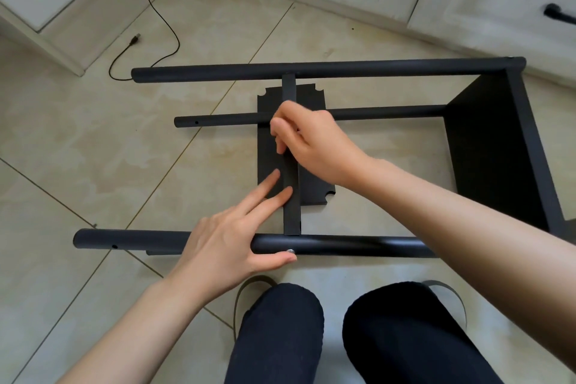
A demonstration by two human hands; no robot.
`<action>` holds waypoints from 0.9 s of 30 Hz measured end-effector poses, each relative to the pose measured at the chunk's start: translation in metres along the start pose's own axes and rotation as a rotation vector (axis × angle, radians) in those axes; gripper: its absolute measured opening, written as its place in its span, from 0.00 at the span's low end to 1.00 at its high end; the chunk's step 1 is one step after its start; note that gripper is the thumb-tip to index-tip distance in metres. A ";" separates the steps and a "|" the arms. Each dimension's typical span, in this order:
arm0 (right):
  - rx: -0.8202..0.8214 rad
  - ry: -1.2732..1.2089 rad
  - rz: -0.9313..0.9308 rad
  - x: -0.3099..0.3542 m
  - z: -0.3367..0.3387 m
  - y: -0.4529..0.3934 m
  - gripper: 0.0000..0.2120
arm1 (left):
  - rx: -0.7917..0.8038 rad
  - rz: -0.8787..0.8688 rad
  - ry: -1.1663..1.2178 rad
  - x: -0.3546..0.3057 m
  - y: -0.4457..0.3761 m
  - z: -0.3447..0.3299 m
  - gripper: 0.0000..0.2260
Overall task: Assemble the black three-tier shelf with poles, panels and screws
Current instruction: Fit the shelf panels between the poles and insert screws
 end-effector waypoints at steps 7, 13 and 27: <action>-0.141 -0.476 -0.470 -0.028 0.014 0.038 0.16 | 0.044 -0.273 -0.132 0.001 -0.021 0.007 0.38; 0.172 -0.504 -0.720 -0.039 -0.006 0.077 0.17 | 0.163 -0.340 -0.101 -0.002 -0.041 0.014 0.30; 0.491 -0.631 -0.621 -0.045 -0.009 0.086 0.03 | 0.097 -0.386 0.078 0.001 -0.042 0.005 0.27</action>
Point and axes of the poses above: each hand's wrist, its own y-axis away from the middle knuckle, its own z-axis out of the back of the hand, x = y × z, the point moved 1 cm from there along -y, towards the middle knuckle, and after that the axes turned 11 degrees about z, right-handed, at the moved point
